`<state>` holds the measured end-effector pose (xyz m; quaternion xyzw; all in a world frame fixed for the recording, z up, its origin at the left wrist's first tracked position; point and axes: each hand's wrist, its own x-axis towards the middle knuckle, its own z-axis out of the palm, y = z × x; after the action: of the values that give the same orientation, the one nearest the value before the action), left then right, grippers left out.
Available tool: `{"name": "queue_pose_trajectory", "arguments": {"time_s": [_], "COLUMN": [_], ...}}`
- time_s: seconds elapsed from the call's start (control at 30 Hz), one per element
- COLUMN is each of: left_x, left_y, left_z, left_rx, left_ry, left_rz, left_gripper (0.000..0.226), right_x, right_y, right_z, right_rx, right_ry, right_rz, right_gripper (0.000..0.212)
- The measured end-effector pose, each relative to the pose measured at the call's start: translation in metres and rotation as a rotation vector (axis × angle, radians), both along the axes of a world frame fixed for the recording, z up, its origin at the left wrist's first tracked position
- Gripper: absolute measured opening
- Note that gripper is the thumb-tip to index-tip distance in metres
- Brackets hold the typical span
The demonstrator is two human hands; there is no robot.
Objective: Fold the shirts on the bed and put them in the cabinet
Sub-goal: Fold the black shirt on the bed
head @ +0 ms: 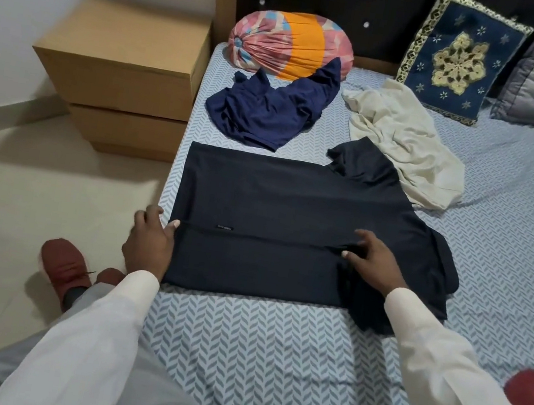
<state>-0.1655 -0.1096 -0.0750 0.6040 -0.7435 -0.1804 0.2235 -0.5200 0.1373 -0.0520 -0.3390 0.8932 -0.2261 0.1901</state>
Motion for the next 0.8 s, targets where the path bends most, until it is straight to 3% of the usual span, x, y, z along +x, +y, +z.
{"name": "queue_pose_trajectory", "arguments": {"time_s": [0.07,0.13,0.2,0.27,0.37,0.47,0.53,0.6,0.67,0.73,0.8], "left_x": [-0.009,-0.027,-0.052,-0.076,-0.093,-0.090,-0.090,-0.091,-0.094,-0.093,-0.093], "left_y": [0.015,0.046,0.085,0.116,0.135,0.139,0.139,0.138,0.139,0.139,0.140], "left_z": [0.006,0.008,0.005,-0.001,-0.014,-0.022,-0.021,-0.020,-0.021,-0.023,-0.023], "left_rx": [-0.177,-0.231,-0.102,0.061,0.178,0.161,0.178,0.191,0.199,0.204,0.207], "left_ry": [0.002,0.030,0.008,-0.176,-0.494,-0.584,-0.589,-0.599,-0.581,-0.570,-0.568], "left_rz": [-0.082,-0.335,-0.628,-0.834,-0.925,-0.912,-0.903,-0.905,-0.907,-0.904,-0.905], "left_gripper": [0.034,0.036,0.054,0.074,0.087,0.097,0.100,0.103,0.109,0.113,0.111], "right_x": [0.014,0.037,0.060,0.075,0.073,0.039,0.002,-0.040,-0.080,-0.103,-0.107], "right_y": [0.017,0.050,0.087,0.114,0.119,0.093,0.064,0.033,0.022,0.032,0.058], "right_z": [0.010,0.011,-0.001,-0.021,-0.023,0.006,0.037,0.070,0.098,0.105,0.091], "right_rx": [-0.046,-0.018,0.042,0.161,0.258,0.323,0.201,-0.103,-0.364,-0.353,-0.185], "right_ry": [0.115,0.352,0.487,0.511,0.398,0.300,0.173,-0.057,-0.120,-0.026,-0.039], "right_rz": [-0.046,-0.026,0.048,0.096,0.094,0.088,-0.013,-0.236,-0.429,-0.456,-0.477], "right_gripper": [0.072,0.068,0.064,0.066,0.048,0.015,0.005,0.010,0.031,0.045,0.047]}}
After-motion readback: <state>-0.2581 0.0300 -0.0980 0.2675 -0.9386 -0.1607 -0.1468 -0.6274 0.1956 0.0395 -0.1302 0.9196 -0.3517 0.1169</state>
